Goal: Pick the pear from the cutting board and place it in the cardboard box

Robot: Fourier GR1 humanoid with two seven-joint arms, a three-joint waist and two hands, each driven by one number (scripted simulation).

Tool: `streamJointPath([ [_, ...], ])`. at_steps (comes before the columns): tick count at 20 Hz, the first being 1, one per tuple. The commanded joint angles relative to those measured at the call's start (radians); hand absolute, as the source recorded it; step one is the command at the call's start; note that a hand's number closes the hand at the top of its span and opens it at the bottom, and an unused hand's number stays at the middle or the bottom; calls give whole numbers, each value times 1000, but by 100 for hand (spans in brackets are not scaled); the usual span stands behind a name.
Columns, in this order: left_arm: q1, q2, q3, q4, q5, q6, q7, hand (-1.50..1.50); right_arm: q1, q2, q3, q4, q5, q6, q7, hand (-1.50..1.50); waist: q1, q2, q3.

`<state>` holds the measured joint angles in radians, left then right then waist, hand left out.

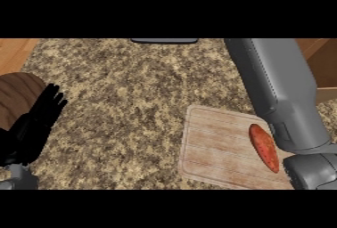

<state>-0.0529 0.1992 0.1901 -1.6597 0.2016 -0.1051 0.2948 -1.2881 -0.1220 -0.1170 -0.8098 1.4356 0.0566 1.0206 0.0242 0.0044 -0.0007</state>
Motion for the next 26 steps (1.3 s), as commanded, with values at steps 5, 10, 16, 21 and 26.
streamJointPath([
  [5,11,-31,-11,1,-25,26,-15,0,6,-124,-44,52,1,-8,-20,150,-13,-3,0],
  [10,-20,24,43,33,19,-17,-5,0,52,-177,-66,88,-31,-62,-114,150,-12,-1,1],
  [16,-7,-14,1,20,-16,-2,-18,0,153,-231,-82,96,-63,-139,-224,150,-15,-2,1],
  [21,41,13,34,-17,16,-32,-3,0,203,-240,-129,194,-101,-273,-283,150,-4,0,1],
  [26,-35,22,42,26,18,-19,11,0,221,-233,-226,257,-231,-226,-339,150,-10,2,1],
])
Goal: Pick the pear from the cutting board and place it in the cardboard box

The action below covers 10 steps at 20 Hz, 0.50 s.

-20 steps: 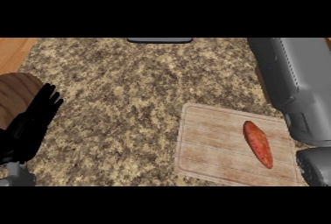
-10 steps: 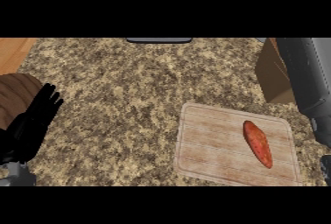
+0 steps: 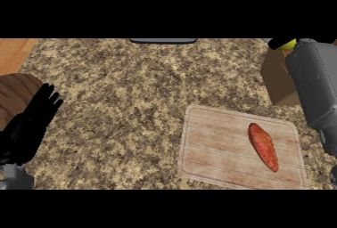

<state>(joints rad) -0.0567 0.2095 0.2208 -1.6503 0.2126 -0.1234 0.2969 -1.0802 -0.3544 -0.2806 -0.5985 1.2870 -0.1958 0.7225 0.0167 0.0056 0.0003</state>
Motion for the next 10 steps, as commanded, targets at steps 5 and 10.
streamJointPath([
  [5,2,-40,-42,-20,-42,37,7,0,90,-17,-106,87,-120,2,-18,-150,-8,-3,0],
  [10,4,-3,-6,9,-15,-6,-12,0,139,3,-111,89,-176,-130,-188,-150,-1,0,0],
])
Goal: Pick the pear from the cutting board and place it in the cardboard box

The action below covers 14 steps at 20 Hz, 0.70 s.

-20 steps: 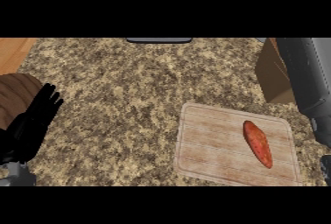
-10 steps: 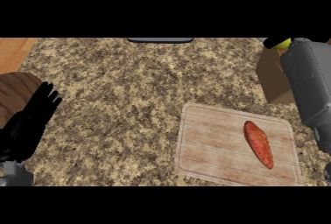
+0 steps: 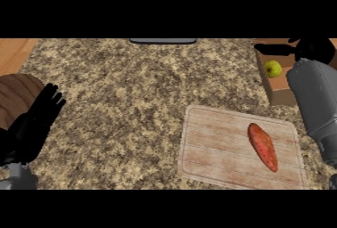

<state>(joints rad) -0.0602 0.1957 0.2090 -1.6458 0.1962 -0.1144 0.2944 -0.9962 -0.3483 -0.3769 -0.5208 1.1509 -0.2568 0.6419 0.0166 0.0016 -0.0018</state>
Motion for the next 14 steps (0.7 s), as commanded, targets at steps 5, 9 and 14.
streamJointPath([
  [5,-2,-8,-6,-6,3,-3,0,0,48,42,-85,-133,-107,-338,-119,-150,-4,4,4],
  [9,2,35,47,-10,42,-18,31,0,85,58,-135,-252,-198,-415,-153,-150,-17,-6,3],
  [14,63,6,31,-14,4,-12,-21,0,202,51,-150,-475,-303,-347,-145,-150,-32,-10,1],
])
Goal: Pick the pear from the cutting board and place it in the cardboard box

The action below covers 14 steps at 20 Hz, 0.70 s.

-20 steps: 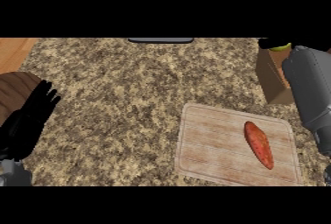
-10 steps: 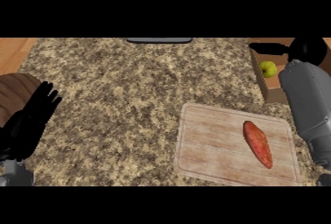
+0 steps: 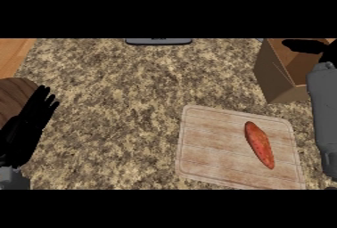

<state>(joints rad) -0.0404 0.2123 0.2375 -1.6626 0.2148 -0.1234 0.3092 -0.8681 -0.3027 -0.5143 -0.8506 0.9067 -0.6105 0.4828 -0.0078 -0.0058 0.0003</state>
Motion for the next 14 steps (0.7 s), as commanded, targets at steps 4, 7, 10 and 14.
streamJointPath([
  [4,47,-2,18,25,-2,-18,-42,0,207,1,-9,-361,-124,91,57,-150,-11,-3,-1],
  [7,16,-5,4,30,-22,-14,-57,0,314,3,-25,-517,-221,139,31,-150,-9,0,-1],
  [10,32,-15,-4,-17,-16,0,-16,0,445,-42,-35,-622,-290,254,14,-150,-4,1,0],
  [14,-38,2,11,-4,10,6,38,0,494,-67,-45,-688,-343,262,27,-150,4,5,0],
])
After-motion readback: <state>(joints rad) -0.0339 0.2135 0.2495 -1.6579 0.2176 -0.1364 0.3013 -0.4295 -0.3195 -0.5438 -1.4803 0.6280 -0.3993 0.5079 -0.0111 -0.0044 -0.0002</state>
